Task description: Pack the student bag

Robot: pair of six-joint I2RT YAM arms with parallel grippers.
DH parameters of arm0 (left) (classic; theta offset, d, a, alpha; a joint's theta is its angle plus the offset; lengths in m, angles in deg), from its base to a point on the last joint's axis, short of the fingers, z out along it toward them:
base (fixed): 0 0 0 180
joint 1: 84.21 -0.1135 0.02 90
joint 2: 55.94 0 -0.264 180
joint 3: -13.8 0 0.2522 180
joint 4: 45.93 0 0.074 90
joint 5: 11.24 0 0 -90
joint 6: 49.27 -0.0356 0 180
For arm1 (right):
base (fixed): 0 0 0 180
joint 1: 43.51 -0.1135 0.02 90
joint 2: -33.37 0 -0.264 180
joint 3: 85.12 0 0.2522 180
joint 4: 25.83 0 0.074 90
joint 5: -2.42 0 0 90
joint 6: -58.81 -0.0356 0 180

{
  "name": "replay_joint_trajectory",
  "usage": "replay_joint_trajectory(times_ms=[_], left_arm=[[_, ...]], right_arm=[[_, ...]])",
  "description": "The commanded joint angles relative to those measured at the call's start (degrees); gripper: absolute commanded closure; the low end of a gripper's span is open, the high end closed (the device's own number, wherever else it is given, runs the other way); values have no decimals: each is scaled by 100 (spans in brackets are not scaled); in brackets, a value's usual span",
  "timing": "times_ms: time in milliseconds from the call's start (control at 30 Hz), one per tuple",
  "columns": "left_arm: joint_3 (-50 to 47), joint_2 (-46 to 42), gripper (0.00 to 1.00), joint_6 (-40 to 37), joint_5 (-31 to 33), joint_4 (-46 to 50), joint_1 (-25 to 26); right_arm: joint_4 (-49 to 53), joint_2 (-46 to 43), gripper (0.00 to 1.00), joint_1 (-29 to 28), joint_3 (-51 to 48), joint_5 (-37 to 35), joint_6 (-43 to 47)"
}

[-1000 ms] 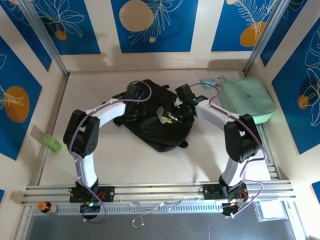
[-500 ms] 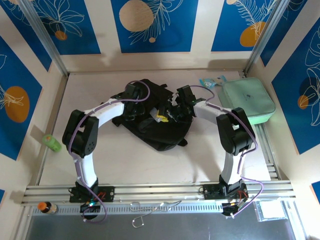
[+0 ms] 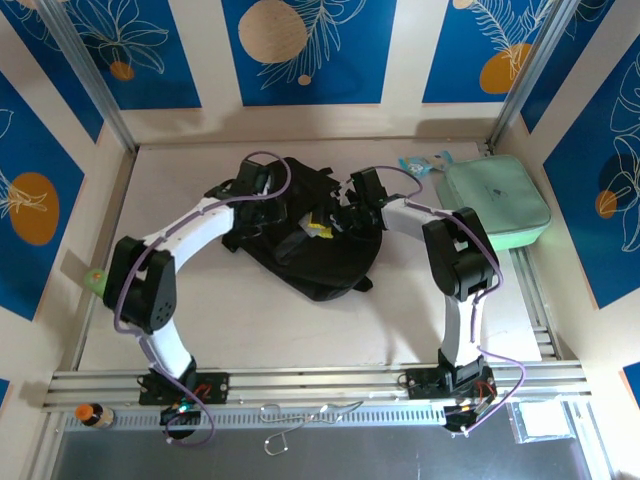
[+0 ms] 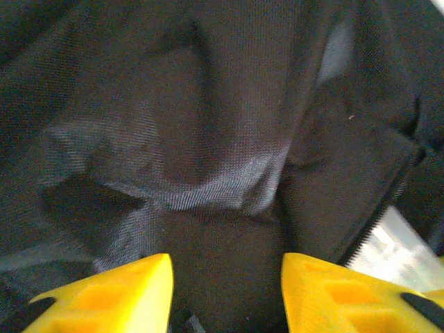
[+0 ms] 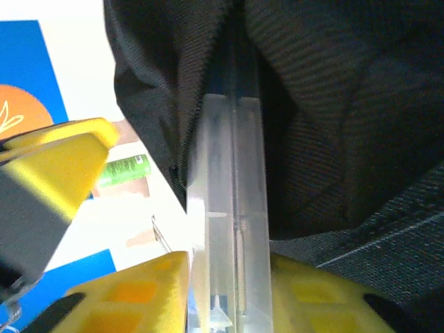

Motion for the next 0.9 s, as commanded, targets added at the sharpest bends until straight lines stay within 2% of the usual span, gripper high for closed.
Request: replay_joint_trajectory(times_ms=[0,133,267,333,433,533,867], left_arm=[[-219,-427,48,-34,74,172,-166],[-563,-826,38,93,77,9,-340],[-999,-1245,29,254,16,-347,-503],[-1192,-1412,23,330,-41,-551,-582],[-1470,-1631,9,413,-82,-825,-684],[-1645,-1817,1,403,-125,-961,-756],[-1960,-2054,0,439,-258,-1058,-858]], right_arm=[[414,-428,54,88,-41,-215,435],[792,-958,45,211,-437,-402,719],[897,-1262,46,193,-693,-299,805],[915,-1275,50,139,-680,-300,777],[983,-1158,58,44,-538,-447,733],[1012,-977,65,-18,-356,-529,681],[917,-257,85,-221,369,-692,526]])
